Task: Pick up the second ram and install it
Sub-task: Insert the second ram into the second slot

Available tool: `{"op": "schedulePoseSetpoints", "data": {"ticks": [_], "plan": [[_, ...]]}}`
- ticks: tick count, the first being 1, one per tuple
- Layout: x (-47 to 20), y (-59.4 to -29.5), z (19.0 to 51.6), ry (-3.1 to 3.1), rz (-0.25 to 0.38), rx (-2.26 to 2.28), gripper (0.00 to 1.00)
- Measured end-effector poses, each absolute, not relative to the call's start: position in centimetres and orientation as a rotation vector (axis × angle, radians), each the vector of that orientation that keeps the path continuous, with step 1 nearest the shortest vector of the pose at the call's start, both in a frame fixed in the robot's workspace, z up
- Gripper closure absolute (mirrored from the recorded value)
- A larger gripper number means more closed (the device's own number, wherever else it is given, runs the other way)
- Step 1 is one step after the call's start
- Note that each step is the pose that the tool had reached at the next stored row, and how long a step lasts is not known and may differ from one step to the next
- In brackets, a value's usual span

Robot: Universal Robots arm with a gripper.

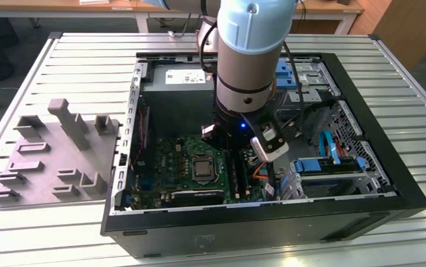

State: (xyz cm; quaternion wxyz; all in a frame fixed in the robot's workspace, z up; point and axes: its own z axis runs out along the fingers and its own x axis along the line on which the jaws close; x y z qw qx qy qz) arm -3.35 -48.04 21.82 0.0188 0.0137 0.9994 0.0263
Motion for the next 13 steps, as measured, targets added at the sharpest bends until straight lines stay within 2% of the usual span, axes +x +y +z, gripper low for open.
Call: {"op": "schedulePoseSetpoints", "data": {"ticks": [13], "plan": [[-3.36, -48.02, 21.73, 3.102, 0.106, 0.043, 0.87]]}}
